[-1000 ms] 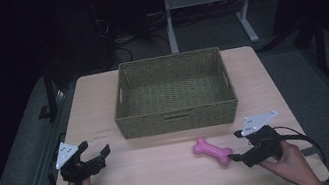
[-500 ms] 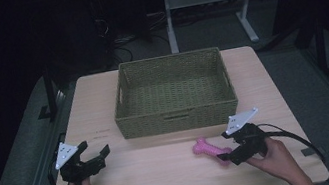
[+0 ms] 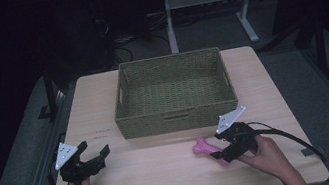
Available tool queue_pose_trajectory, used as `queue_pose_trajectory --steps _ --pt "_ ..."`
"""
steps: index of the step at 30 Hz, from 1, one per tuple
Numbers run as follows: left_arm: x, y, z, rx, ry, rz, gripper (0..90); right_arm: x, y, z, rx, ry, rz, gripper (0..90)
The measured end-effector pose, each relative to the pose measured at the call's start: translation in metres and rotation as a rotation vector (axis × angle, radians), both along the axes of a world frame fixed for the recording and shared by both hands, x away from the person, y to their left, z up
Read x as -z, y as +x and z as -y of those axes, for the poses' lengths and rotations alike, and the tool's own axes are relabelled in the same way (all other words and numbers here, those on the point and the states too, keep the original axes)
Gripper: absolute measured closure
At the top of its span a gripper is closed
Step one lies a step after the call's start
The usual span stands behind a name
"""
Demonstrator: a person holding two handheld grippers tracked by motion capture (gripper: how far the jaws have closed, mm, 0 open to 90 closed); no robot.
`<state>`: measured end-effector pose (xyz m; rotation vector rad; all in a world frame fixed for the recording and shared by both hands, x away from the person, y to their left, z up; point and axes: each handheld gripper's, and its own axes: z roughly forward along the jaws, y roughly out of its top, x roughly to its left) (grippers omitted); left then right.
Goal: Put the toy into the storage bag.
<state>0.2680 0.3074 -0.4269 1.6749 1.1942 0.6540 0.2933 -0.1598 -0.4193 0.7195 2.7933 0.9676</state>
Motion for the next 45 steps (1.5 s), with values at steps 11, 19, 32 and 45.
queue_pose_trajectory --steps 11,19,32,45 --pt "0.000 0.000 0.000 0.000 0.001 -0.003 12.8 0.015 0.008 -0.008 -0.008 -0.059 -0.007 40.1" --pt "0.000 0.000 0.000 -0.001 -0.002 -0.001 12.9 0.018 0.010 -0.010 -0.010 -0.069 -0.011 45.7" --pt "0.000 0.000 0.000 0.000 -0.002 -0.001 12.9 0.025 0.011 -0.014 -0.031 -0.088 -0.039 52.6" --pt "0.000 0.000 0.000 0.000 -0.004 -0.001 12.9 0.026 0.013 -0.016 -0.030 -0.094 -0.054 52.8"
